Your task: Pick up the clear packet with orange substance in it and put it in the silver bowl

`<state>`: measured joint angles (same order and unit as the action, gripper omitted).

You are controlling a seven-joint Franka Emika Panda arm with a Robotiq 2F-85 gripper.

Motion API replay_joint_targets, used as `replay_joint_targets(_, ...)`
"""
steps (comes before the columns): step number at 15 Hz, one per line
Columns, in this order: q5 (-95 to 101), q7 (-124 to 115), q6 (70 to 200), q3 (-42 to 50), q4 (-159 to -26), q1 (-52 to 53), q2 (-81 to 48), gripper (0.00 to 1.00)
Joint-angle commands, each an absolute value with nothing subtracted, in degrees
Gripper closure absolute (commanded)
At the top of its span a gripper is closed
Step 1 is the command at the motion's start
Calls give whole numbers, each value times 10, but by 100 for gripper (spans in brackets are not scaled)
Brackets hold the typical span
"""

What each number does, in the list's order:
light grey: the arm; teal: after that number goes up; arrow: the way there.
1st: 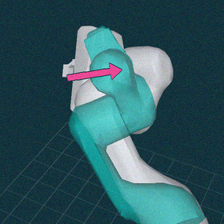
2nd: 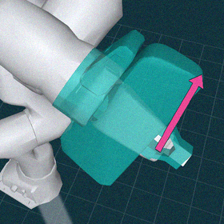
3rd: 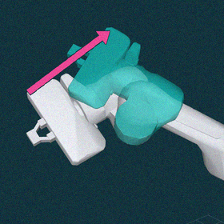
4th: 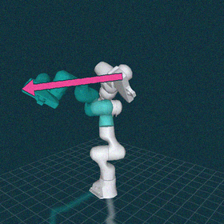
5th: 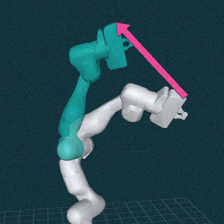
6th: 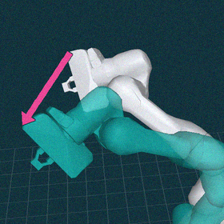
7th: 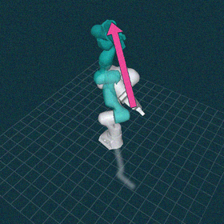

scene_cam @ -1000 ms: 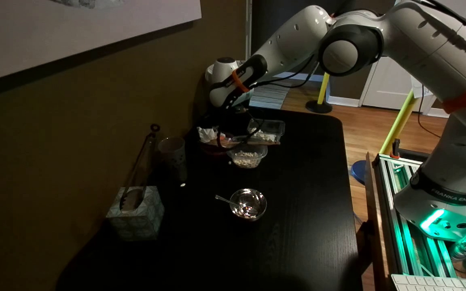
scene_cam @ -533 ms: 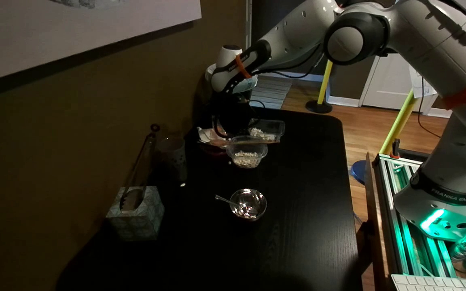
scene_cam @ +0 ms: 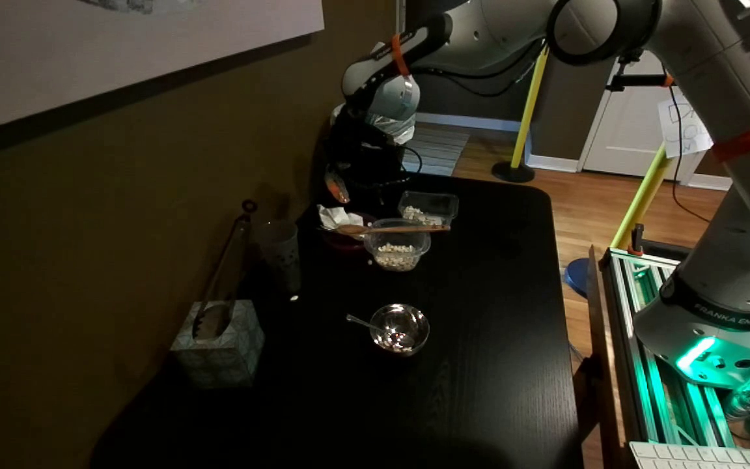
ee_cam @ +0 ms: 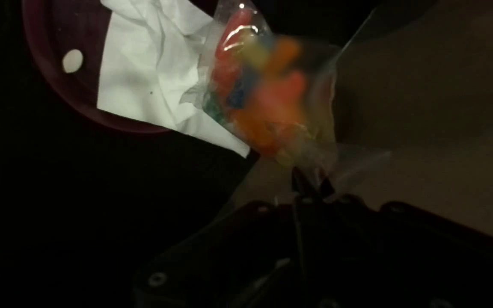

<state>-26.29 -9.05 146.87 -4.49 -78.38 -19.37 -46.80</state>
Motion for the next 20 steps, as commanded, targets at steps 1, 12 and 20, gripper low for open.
replay_joint_targets(1, -349, 17, 1462, -112, -861, -261, -398, 100)
replay_joint_targets(12, -721, 412, 1232, -69, -1182, -333, -157, 100)
replay_joint_targets(20, -723, 423, 1211, -5, -1182, -275, -151, 100)
